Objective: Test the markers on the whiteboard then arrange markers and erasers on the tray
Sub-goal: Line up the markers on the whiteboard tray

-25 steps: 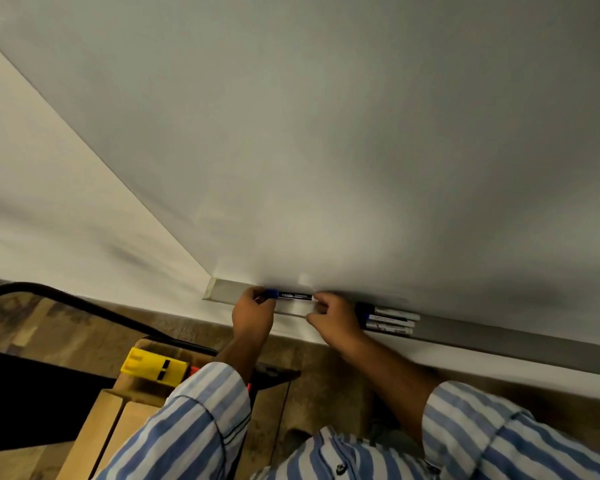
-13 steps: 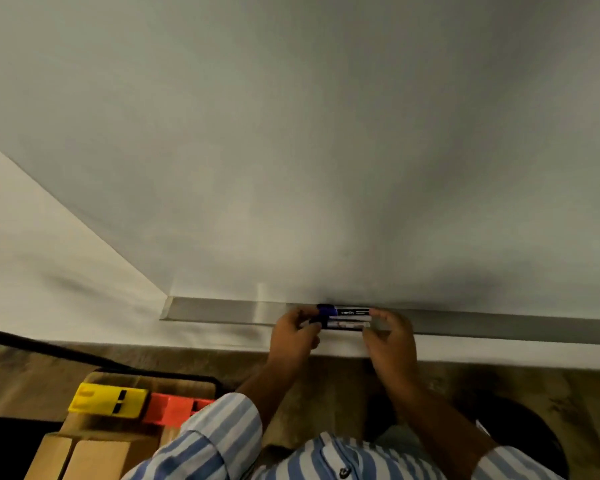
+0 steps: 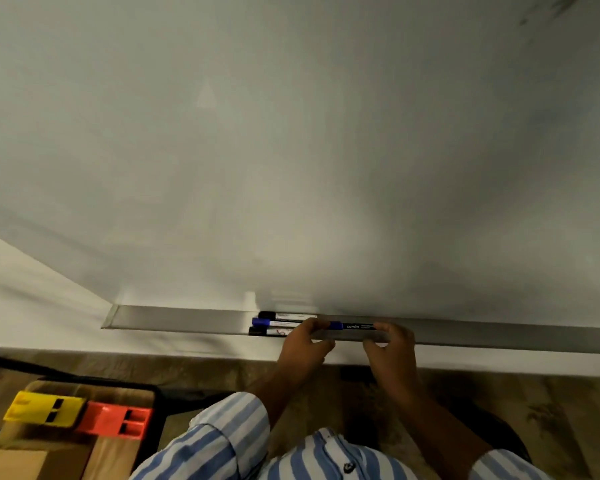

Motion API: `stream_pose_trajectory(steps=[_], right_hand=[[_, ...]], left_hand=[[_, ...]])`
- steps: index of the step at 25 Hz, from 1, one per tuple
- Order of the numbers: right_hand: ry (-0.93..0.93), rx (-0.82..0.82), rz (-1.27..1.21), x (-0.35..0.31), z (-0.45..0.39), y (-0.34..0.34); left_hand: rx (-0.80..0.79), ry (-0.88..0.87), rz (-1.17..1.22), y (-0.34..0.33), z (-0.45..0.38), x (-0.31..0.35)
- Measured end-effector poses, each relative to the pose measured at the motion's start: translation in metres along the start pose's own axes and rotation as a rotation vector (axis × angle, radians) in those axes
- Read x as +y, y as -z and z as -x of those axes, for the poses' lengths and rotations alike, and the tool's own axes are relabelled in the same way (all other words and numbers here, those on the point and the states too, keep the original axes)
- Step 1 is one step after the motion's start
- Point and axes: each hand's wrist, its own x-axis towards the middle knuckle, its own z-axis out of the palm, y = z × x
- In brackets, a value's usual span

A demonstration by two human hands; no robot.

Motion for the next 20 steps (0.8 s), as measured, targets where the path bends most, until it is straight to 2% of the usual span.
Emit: stream_pose_trajectory(steps=[5,10,15,20], right_hand=[[-0.024,-0.172,0.079,0.014,-0.015,0.020],[0.042,-0.267,0.139,0.027,-0.032,0.029],[0.141,-0.307,0.185,0.026,-0.042,0.038],[0.287,-0.375,0.152,0.001,-0.038,0.023]], left_hand=[[0.052,0.013,-0.143,-0.037,0.000,0.007],[0.192,0.017,-0.226,-0.056,0.005,0.009],[0.360,0.046,-0.203,-0.057,0.016,0.008],[0.449,0.053,-0.132,-0.040,0.030,0.001]])
